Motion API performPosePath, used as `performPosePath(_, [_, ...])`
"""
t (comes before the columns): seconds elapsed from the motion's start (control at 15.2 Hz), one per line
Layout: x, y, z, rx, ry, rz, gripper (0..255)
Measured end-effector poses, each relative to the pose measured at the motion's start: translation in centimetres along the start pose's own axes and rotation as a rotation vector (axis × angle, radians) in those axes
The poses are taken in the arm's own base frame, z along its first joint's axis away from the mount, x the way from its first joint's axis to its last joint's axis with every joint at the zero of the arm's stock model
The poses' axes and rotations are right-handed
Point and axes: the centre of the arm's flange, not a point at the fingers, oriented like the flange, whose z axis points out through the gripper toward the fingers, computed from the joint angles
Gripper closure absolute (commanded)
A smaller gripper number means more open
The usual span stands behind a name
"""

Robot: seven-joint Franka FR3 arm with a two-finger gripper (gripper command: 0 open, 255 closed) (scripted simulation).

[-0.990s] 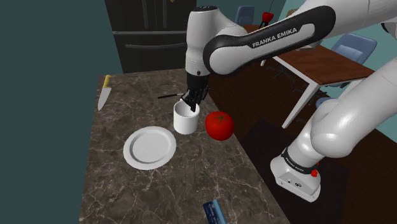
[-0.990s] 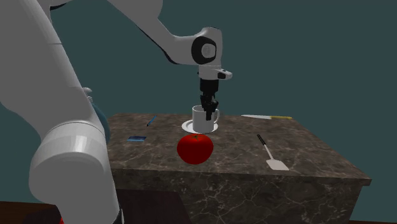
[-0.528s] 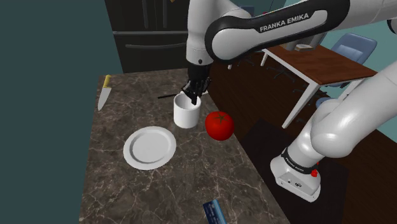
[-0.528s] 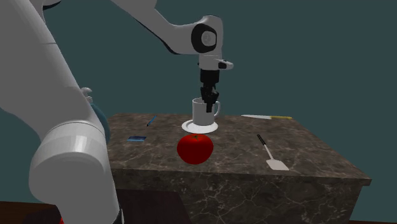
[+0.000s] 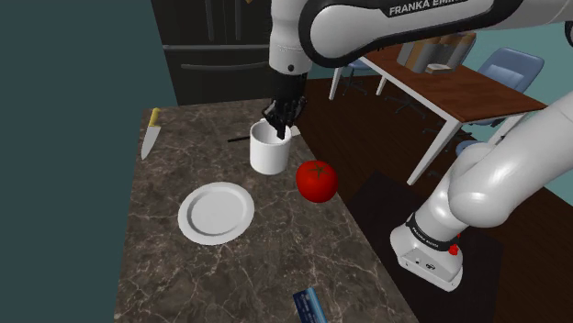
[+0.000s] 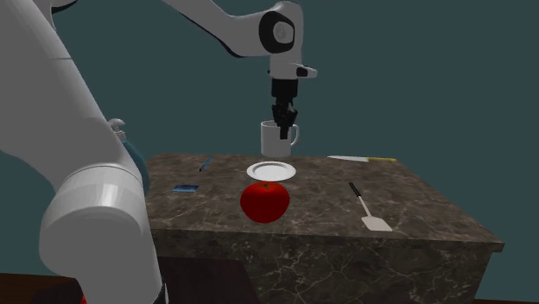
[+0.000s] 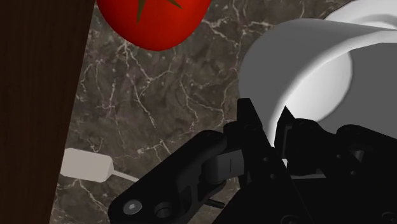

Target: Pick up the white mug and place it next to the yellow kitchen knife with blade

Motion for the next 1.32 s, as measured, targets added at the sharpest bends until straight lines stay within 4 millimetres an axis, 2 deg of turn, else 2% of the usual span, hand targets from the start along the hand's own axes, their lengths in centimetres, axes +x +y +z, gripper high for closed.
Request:
performPosePath(0.33, [-0.1, 0.1, -2.6, 0.000, 0.000, 0.000, 255])
performPosePath(0.4, [0.5, -0.1, -2.7, 0.000, 0.000, 0.000, 255])
performPosePath(0.86, [8.0, -2.9, -0.5, 0.000, -0.001, -0.001, 255])
performPosePath(1.32, [16.6, -5.6, 2.4, 0.000, -0.001, 0.000, 255])
